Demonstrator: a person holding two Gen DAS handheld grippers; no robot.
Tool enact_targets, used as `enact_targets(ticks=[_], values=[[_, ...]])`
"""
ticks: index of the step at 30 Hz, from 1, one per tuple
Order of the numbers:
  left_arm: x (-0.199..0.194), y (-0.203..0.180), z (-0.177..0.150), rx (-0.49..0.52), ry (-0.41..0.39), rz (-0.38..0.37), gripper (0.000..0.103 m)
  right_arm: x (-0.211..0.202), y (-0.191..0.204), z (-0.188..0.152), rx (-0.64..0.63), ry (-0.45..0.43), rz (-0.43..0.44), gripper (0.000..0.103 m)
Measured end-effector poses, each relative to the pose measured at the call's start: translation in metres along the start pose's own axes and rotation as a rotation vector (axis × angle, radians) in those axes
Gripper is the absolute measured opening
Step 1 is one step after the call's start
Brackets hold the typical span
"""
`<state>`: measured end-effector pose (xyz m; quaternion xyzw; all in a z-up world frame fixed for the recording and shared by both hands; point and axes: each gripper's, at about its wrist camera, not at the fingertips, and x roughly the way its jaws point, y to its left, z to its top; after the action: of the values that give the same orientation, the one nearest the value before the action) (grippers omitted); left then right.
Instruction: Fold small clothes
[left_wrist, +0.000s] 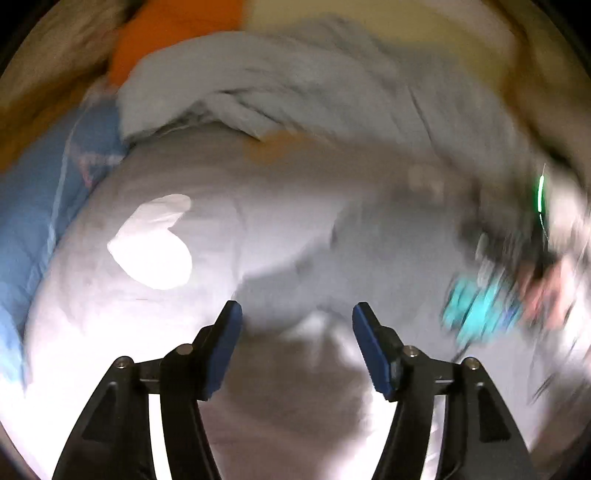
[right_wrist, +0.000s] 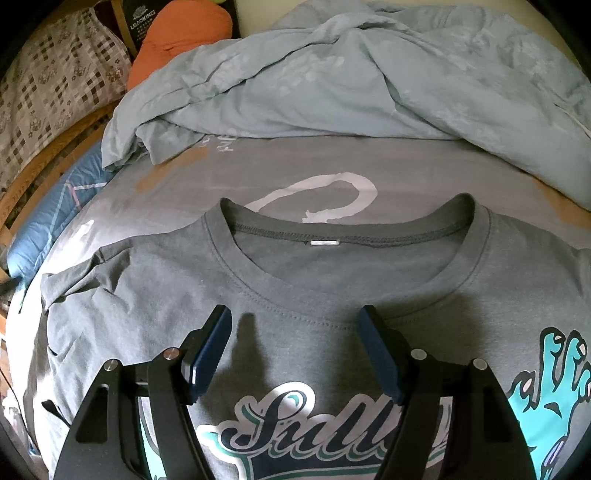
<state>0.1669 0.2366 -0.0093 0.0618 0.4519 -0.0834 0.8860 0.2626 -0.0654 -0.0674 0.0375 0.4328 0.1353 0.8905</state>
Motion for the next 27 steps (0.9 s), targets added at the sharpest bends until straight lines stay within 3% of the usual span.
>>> enact_targets(ticks=[2, 4, 5, 7, 8, 10, 15, 22, 27], values=[[0.022, -0.021, -0.007, 0.134, 0.088, 0.191, 0.062, 0.000, 0.000, 0.000, -0.001, 0.001, 0.000, 0.072], [0.050, -0.020, -0.006, 0.110, 0.180, 0.244, 0.059, 0.000, 0.000, -0.001, -0.003, 0.001, 0.000, 0.072], [0.060, -0.018, -0.004, 0.085, 0.192, 0.250, 0.052, 0.000, 0.000, 0.000, -0.003, 0.001, 0.000, 0.072], [0.064, -0.010, 0.004, 0.027, 0.159, 0.228, 0.013, 0.000, 0.000, -0.001, -0.002, 0.003, 0.001, 0.072], [0.062, -0.006, 0.007, 0.001, 0.147, 0.260, 0.003, 0.000, -0.001, -0.001, -0.002, 0.002, 0.002, 0.072], [0.040, 0.000, 0.012, -0.045, 0.065, 0.330, 0.003, 0.001, -0.001, -0.001, -0.003, 0.002, 0.004, 0.072], [-0.043, 0.009, 0.017, -0.147, -0.156, 0.225, 0.003, 0.001, 0.000, -0.001, -0.006, 0.006, -0.001, 0.072], [-0.067, 0.040, 0.027, -0.377, -0.278, 0.076, 0.003, 0.001, 0.003, -0.002, -0.016, 0.009, -0.011, 0.072], [-0.085, 0.020, 0.046, -0.359, -0.340, 0.044, 0.003, 0.002, 0.007, -0.003, -0.038, 0.008, -0.023, 0.072]])
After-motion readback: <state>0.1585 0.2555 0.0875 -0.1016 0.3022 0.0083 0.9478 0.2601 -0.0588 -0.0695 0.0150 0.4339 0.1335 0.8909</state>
